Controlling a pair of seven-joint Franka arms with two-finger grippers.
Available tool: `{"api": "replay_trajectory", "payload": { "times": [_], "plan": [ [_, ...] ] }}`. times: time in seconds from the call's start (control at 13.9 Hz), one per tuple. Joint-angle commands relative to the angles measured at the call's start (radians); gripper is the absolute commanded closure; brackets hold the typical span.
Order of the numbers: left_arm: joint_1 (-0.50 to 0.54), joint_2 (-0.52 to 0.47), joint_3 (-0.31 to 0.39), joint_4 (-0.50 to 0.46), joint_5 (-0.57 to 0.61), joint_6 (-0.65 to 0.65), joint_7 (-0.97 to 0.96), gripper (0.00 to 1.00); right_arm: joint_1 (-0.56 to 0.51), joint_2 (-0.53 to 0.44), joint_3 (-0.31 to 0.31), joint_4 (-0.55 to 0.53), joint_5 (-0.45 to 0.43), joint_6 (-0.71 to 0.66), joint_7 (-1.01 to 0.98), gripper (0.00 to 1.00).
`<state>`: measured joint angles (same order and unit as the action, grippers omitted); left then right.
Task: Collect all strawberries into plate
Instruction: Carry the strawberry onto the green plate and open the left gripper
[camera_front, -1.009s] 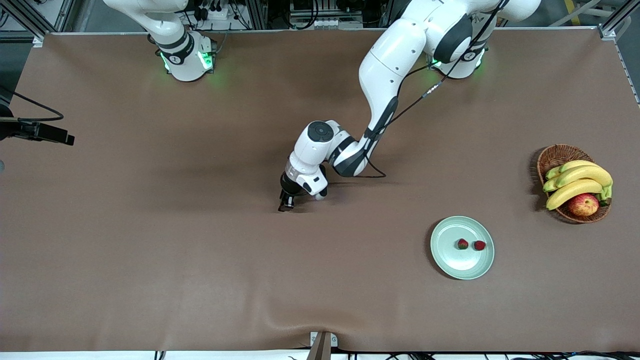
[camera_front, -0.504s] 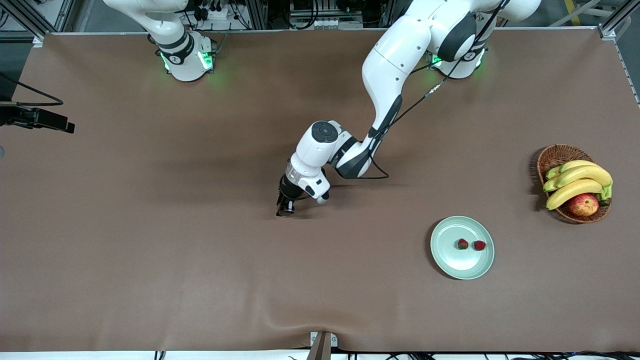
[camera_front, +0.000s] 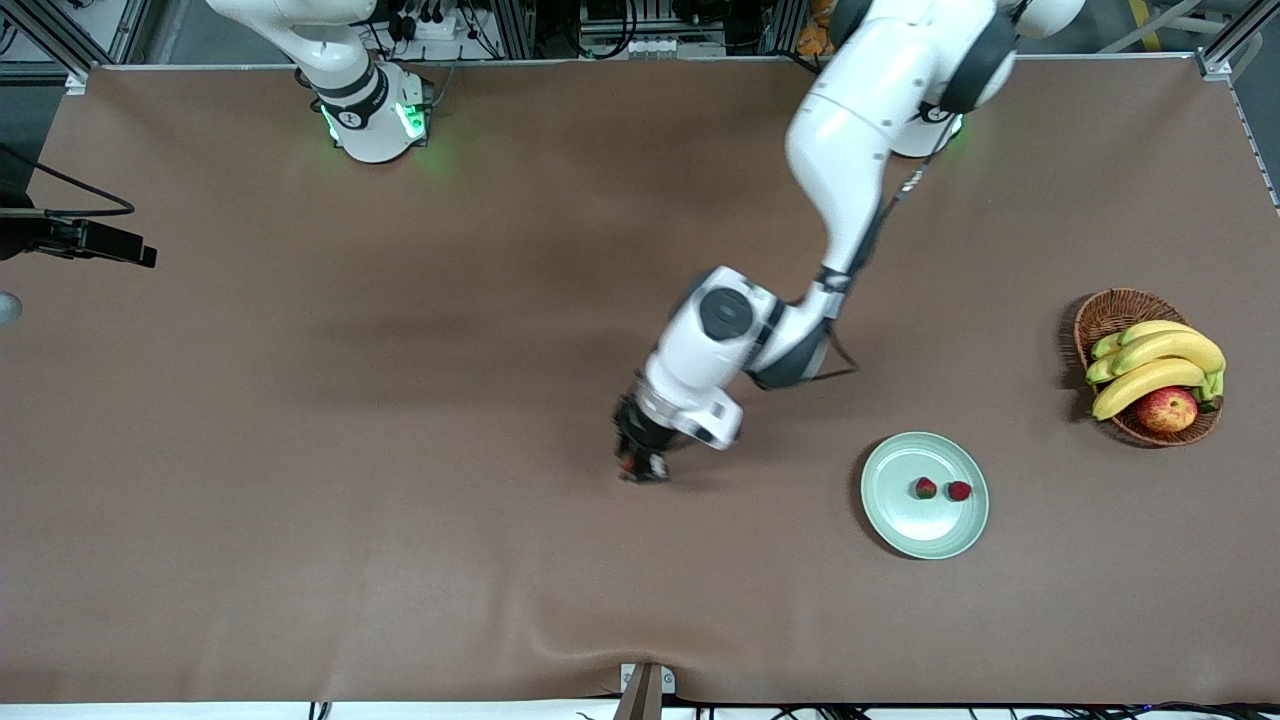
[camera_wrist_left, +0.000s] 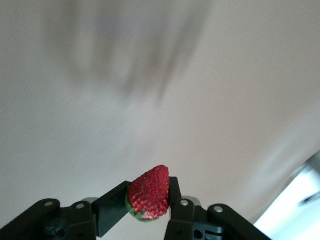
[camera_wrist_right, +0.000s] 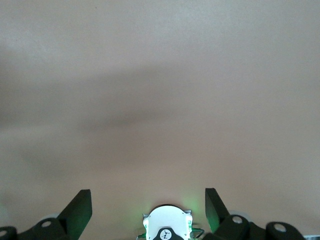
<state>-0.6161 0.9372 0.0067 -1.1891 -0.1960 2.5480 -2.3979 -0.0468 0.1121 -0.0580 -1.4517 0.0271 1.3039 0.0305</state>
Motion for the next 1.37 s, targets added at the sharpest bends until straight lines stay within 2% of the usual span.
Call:
{"api": "replay_trajectory", "payload": {
  "times": [0.0,0.22,0.43,0.5,0.72,0.86,1.08,1.15,1.22,1.3],
  "plan": [
    [0.125,-0.075,-0.007,-0.061,-0.011,-0.113,-0.009,1.0,-0.012,-0.009,0.009,-0.003,-0.024,0.009,-0.007,0.0],
    [0.255,-0.106,-0.007,-0.113,-0.002,-0.192,0.005,1.0,0.001,-0.006,0.009,0.001,-0.024,0.009,-0.011,0.0],
    [0.306,-0.158,-0.005,-0.262,0.029,-0.196,0.032,1.0,0.001,0.012,0.012,0.01,-0.019,0.009,-0.012,0.0],
    [0.331,-0.164,-0.005,-0.283,0.036,-0.195,0.051,1.0,0.002,0.012,0.012,0.01,-0.019,0.009,-0.012,0.0],
    [0.392,-0.205,-0.007,-0.332,0.038,-0.198,0.088,1.0,0.007,0.012,0.012,0.011,-0.021,0.009,-0.012,0.0],
    [0.397,-0.227,-0.008,-0.372,0.036,-0.196,0.088,1.0,0.01,0.012,0.012,0.013,-0.021,0.009,-0.012,0.0],
    [0.421,-0.224,-0.011,-0.376,0.038,-0.195,0.088,1.0,0.008,0.014,0.012,0.017,-0.023,0.009,-0.012,0.0],
    [0.423,-0.225,-0.011,-0.376,0.038,-0.195,0.097,0.43,0.01,0.014,0.012,0.017,-0.021,0.009,-0.012,0.0],
    [0.423,-0.228,-0.01,-0.376,0.036,-0.196,0.108,0.0,0.015,0.014,0.012,0.017,-0.021,0.009,-0.012,0.0],
    [0.424,-0.233,-0.008,-0.376,0.038,-0.198,0.118,0.0,0.025,0.014,0.012,0.017,-0.024,0.009,-0.012,0.0]
  ]
}}
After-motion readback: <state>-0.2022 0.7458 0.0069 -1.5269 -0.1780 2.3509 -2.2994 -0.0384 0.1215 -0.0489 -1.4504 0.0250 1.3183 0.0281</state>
